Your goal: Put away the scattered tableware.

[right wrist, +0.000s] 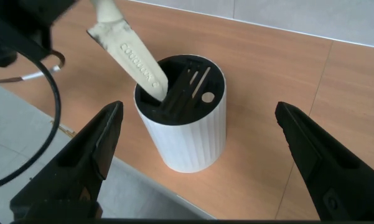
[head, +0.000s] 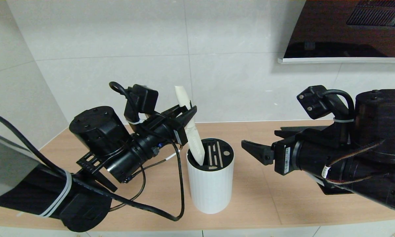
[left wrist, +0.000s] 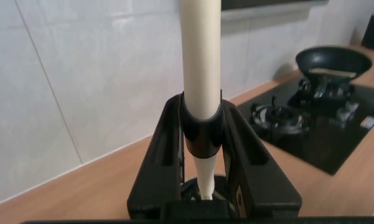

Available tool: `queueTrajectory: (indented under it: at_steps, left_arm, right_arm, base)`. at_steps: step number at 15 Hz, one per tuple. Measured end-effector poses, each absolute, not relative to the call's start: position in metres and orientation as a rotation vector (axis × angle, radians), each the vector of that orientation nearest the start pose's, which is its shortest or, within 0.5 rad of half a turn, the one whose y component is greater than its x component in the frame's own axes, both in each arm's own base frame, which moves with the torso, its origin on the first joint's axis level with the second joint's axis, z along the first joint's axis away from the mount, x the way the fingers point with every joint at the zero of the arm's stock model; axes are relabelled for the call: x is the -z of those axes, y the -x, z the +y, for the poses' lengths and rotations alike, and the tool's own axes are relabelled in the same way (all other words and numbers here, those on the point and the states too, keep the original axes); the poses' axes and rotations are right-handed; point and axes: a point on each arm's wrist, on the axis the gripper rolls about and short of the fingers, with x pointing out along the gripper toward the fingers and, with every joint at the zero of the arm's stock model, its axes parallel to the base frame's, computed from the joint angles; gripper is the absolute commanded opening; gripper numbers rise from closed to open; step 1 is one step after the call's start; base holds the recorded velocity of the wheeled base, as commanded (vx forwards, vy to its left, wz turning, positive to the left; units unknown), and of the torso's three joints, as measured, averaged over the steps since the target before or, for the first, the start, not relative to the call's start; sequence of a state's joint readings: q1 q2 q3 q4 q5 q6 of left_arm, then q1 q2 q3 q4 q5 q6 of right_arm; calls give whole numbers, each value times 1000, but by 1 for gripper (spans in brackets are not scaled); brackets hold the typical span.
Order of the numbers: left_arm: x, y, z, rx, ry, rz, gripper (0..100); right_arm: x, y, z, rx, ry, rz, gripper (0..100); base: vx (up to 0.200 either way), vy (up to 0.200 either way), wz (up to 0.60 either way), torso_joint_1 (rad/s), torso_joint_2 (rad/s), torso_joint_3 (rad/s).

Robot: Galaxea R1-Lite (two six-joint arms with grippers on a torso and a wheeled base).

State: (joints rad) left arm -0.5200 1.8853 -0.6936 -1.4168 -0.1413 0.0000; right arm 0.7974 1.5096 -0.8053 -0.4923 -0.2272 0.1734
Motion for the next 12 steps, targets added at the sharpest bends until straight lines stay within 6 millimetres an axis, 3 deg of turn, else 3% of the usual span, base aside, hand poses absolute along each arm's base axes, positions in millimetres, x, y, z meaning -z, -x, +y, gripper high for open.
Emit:
queueTrajectory:
  at_steps: [12]
  left_arm:
    - [-133,-275,-178,703,-28,-93,0]
  right_arm:
    - [-222,-188,185,-549,-62,236,100]
  base:
    - [0,0,0,0,0,0]
